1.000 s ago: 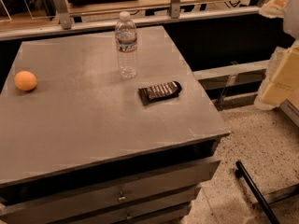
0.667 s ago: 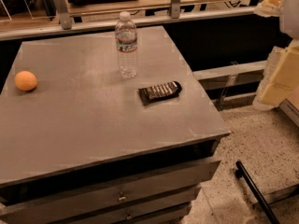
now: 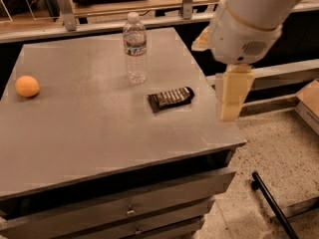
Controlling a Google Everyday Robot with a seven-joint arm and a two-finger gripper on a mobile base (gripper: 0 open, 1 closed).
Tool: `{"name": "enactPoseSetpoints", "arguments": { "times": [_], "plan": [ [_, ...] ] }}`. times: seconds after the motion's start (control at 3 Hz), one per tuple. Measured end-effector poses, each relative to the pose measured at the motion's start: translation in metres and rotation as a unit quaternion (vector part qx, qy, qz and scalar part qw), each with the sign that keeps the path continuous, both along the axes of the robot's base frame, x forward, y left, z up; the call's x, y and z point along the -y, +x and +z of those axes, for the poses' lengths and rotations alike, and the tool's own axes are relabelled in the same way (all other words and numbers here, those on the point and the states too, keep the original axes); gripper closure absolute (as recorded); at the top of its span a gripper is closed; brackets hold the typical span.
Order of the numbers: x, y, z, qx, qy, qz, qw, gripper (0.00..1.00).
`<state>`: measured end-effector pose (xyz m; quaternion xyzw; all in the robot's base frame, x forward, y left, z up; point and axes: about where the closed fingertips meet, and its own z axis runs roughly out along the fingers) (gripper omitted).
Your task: Move rxbar chocolate near orange
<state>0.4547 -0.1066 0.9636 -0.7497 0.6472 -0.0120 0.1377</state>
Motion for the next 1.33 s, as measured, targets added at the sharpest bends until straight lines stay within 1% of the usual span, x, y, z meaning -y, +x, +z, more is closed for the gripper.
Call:
{"name": "enactPoseSetpoints", "arguments": {
  "times": [0.33, 0.67, 1.0, 1.33],
  "plan": [
    [-0.036, 0.026, -0.042, -0.044, -0.012, 0.051, 0.9976, 0.00],
    [-0.056, 0.062, -0.081, -0.074, -0.027, 0.067, 0.9947, 0.00],
    [-0.064, 0.091, -0.109, -0.088, -0.034, 0.067, 0.9932, 0.00],
    [-0.065, 0.110, -0.126, -0.089, -0.027, 0.064, 0.9936, 0.00]
  ]
}}
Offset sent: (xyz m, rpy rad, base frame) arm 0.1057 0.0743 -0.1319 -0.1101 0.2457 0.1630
